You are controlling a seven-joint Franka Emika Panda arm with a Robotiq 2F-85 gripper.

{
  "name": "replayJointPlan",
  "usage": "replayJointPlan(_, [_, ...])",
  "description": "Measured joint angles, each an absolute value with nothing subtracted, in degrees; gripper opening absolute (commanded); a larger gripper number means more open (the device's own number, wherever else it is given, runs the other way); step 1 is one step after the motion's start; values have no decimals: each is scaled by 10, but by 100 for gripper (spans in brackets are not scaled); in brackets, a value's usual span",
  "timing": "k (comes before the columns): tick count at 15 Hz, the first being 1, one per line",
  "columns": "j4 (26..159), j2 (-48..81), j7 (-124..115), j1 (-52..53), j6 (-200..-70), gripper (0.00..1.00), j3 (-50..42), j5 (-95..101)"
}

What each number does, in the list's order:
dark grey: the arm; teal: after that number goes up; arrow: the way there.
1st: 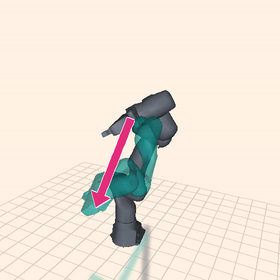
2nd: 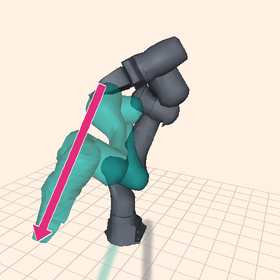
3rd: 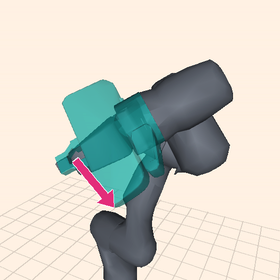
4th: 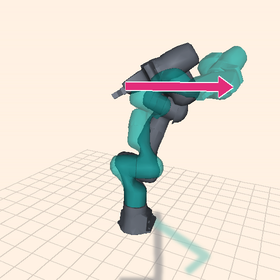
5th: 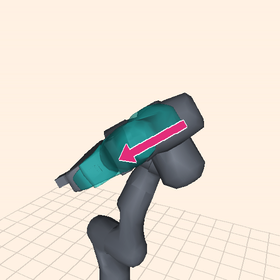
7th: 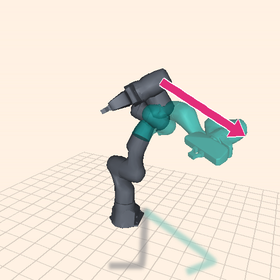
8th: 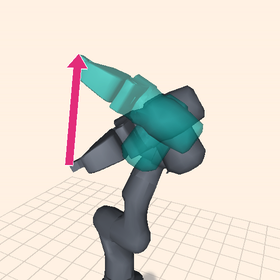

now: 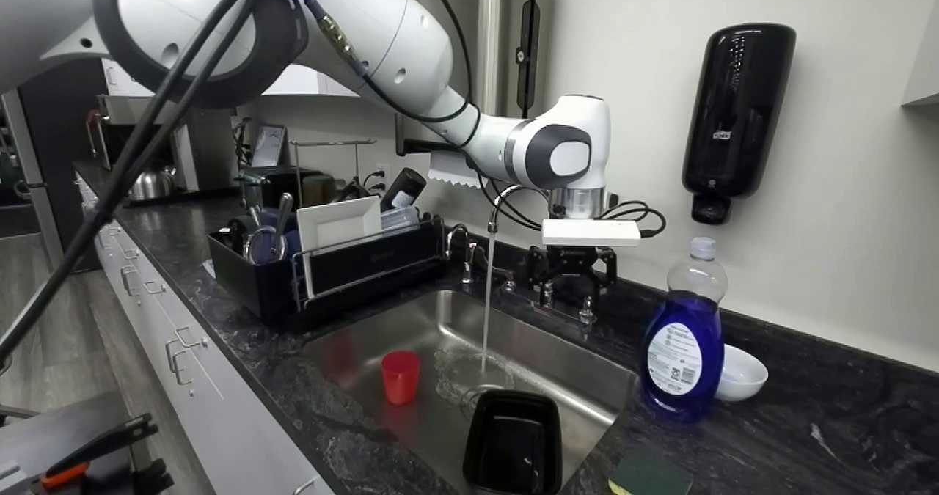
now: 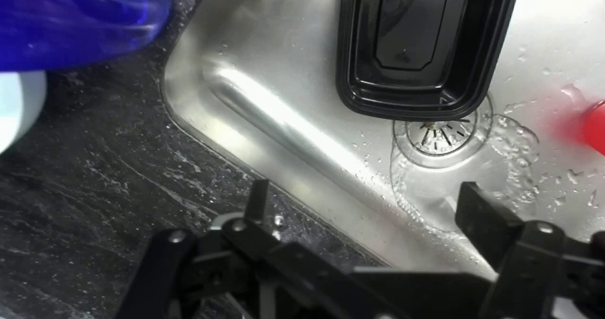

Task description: Open the tap and close it

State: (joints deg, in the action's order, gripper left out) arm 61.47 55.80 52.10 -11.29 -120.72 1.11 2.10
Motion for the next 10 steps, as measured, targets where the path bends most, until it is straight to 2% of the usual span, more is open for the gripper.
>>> replayJointPlan(10, [665,488,405,-116,-1212,100,-14,27])
